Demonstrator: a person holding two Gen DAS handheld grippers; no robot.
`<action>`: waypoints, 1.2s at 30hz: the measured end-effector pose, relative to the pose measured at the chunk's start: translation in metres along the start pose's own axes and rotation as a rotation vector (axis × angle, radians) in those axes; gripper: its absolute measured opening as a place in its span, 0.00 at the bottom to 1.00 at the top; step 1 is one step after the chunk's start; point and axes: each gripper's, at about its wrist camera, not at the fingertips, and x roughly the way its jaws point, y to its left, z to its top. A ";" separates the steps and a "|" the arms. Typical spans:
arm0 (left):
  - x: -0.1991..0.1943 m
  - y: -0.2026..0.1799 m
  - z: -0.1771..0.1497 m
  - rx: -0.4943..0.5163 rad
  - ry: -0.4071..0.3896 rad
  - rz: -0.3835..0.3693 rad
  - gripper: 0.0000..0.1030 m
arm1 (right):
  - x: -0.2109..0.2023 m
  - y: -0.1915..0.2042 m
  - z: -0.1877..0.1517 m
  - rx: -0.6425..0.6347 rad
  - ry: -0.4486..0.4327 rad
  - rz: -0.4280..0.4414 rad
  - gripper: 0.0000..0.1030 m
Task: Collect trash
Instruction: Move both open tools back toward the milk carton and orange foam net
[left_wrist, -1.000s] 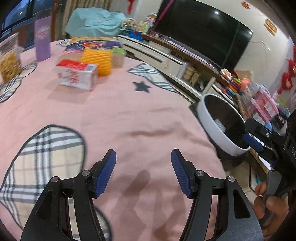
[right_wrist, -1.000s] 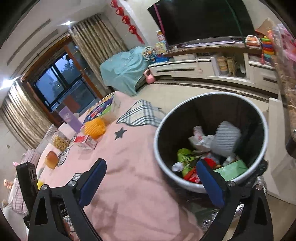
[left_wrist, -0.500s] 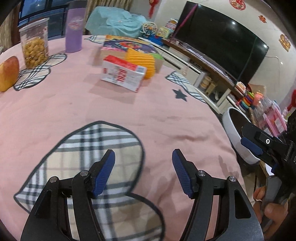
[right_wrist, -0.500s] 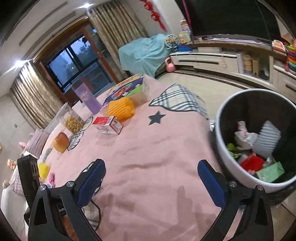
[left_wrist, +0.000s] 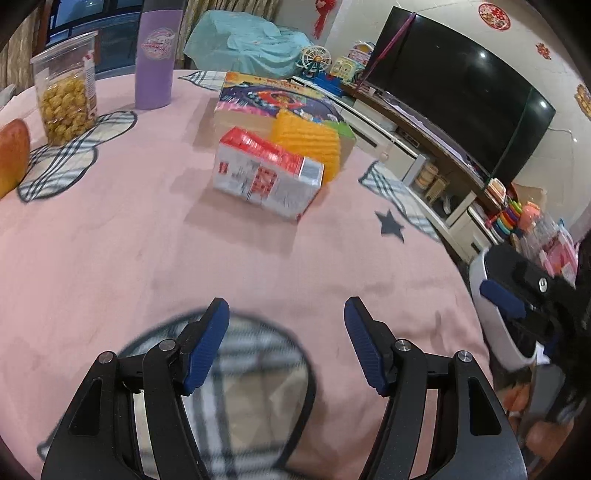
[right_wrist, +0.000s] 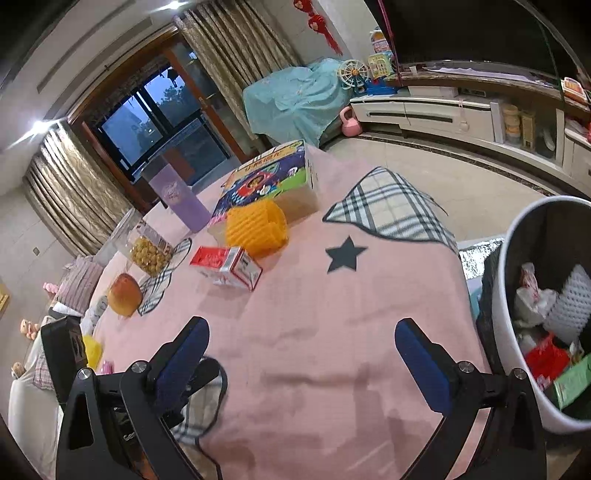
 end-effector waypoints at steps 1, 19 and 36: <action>0.005 -0.001 0.006 -0.001 -0.001 -0.001 0.64 | 0.001 -0.003 0.002 0.005 -0.002 0.000 0.99; 0.035 0.046 0.049 -0.061 -0.035 0.122 0.63 | 0.047 -0.007 0.037 0.015 0.022 0.008 0.98; -0.001 0.083 0.015 -0.087 -0.031 0.126 0.64 | 0.137 0.021 0.062 -0.006 0.074 0.094 0.88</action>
